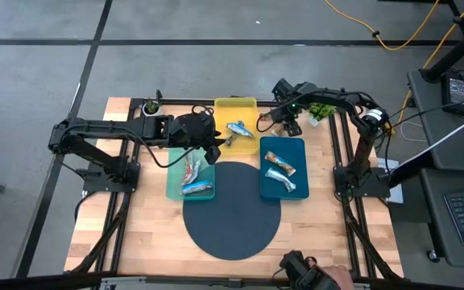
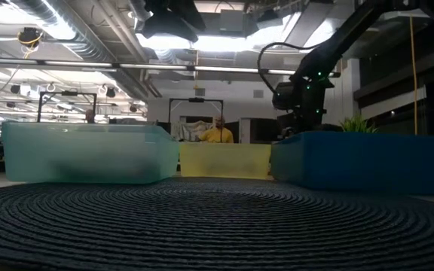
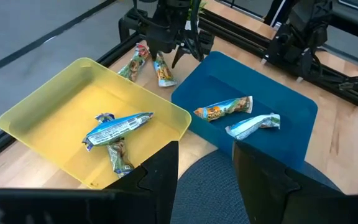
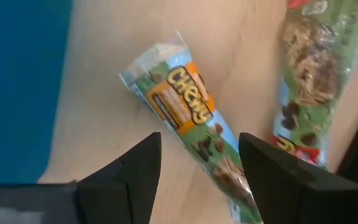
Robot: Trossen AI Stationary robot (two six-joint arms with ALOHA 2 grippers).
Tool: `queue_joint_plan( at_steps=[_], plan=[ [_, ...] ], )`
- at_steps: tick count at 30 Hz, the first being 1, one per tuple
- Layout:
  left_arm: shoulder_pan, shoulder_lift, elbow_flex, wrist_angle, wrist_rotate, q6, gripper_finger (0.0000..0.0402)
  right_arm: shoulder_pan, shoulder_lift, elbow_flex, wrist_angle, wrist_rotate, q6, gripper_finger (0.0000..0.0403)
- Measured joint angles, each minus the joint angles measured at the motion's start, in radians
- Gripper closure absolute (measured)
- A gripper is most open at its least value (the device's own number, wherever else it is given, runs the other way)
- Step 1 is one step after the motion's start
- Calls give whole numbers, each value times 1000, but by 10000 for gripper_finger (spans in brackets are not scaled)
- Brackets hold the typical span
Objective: Pick and place Granola Bars by type
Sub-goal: Put the orange granola bar into the blue bin
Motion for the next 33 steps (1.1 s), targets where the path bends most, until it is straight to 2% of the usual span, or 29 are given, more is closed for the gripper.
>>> queue_joint_plan(
  at_steps=[14, 27, 33],
  plan=[
    [0, 0, 0, 0, 0, 0, 258, 0, 73, 0, 24, -10, 43, 207],
    [0, 0, 0, 0, -1, 0, 258, 0, 72, 0, 29, -10, 123, 305],
    [0, 0, 0, 0, 0, 0, 258, 1, 49, 14, 10, 19, 172, 327]
  ],
)
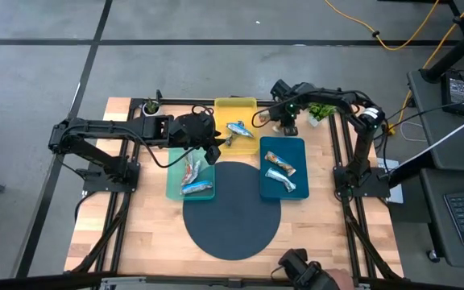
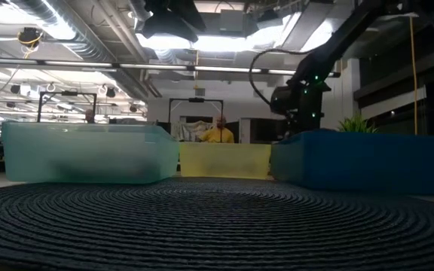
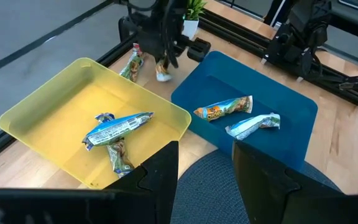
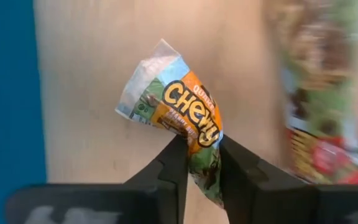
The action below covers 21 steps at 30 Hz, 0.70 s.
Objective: Pick and place Granola Bars by type
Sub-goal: Put the orange granola bar into the blue bin
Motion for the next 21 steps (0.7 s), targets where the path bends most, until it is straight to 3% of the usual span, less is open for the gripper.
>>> queue_joint_plan(
  at_steps=[7, 14, 21],
  plan=[
    [0, 0, 0, 0, 0, 0, 258, 0, -105, 52, -71, 24, 11, 330],
    [0, 0, 0, 0, 0, 0, 258, -1, -281, 134, -210, 19, 149, 331],
    [0, 0, 0, 0, -2, 0, 258, -6, -486, 145, -233, -129, 311, 331]
  ],
)
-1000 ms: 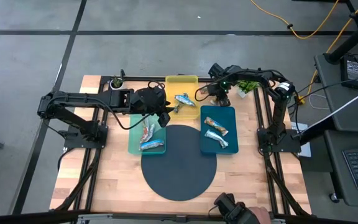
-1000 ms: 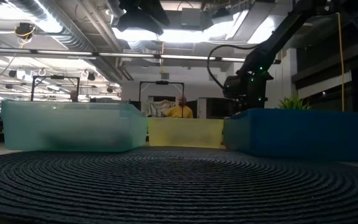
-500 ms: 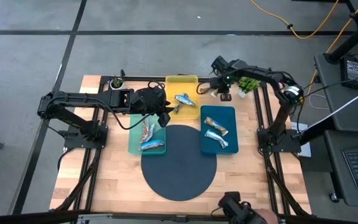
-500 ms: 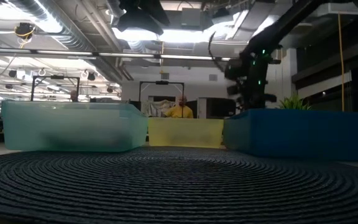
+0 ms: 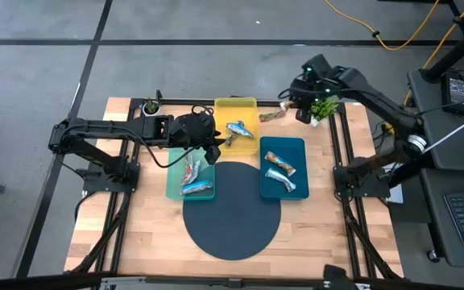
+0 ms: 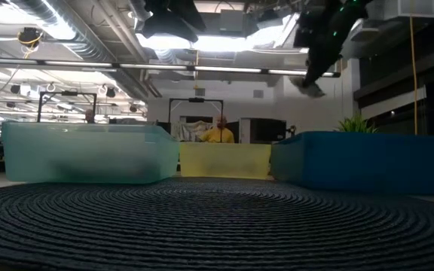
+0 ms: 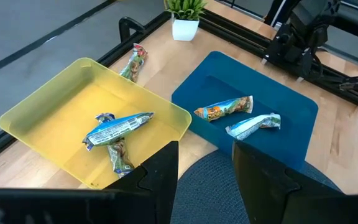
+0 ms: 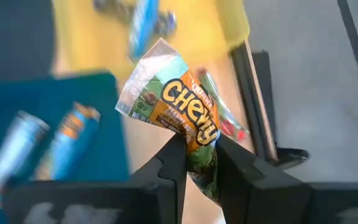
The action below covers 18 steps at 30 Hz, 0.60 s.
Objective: Pick and place Granola Bars by type
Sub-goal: Put the orange granola bar into the blue bin
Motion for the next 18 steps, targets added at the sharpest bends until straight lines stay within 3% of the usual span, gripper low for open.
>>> queue_joint_plan(
  at_steps=[4, 13, 18],
  plan=[
    [0, 0, 0, 0, -18, 0, 258, 0, -72, 0, -21, -70, 91, 331],
    [0, 0, 0, 0, -24, -40, 258, -1, -215, -1, -128, -76, 102, 331],
    [-11, 0, 0, 0, -24, -53, 258, 2, -295, -65, -130, -127, 191, 331]
  ],
)
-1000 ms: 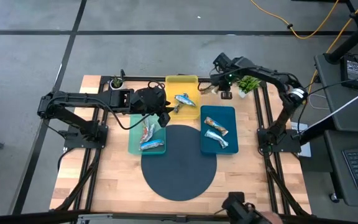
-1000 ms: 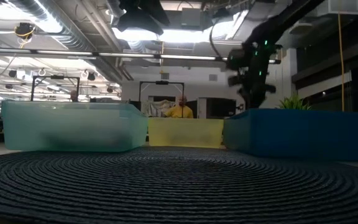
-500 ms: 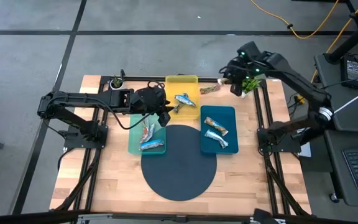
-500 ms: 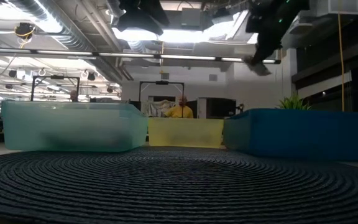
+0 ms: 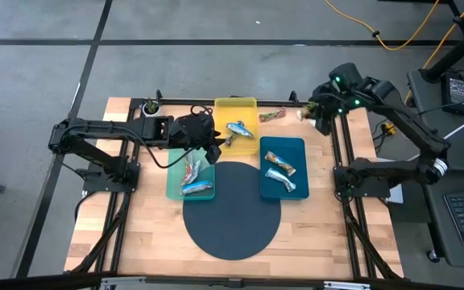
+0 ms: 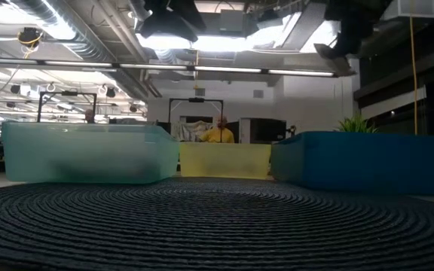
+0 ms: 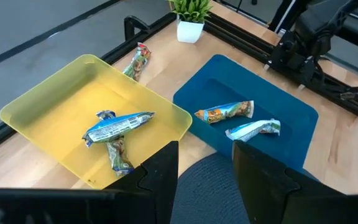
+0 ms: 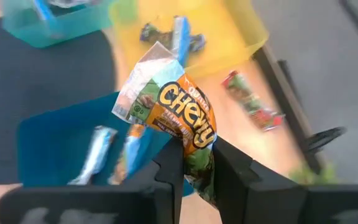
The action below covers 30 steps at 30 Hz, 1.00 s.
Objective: Pick and place Granola Bars by type
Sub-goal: Put the orange granola bar into the blue bin
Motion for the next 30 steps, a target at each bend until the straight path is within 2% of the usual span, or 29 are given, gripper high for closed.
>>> queue_joint_plan(
  at_steps=[9, 12, 17, 24, 30],
  plan=[
    [-5, 0, 0, 0, 24, 25, 258, 79, -216, -208, -5, -28, 234, 331],
    [-5, 0, 0, 0, 42, 45, 258, 110, -272, -209, -3, -24, 320, 331],
    [-5, 0, 0, 0, 88, 154, 258, 170, -324, -153, 3, 45, 462, 331],
    [-5, 0, 0, 0, 93, 225, 258, 297, -329, -130, 39, 74, 614, 331],
    [-5, 0, 0, 0, 94, 260, 258, 511, -224, -146, 66, 147, 735, 331]
  ],
)
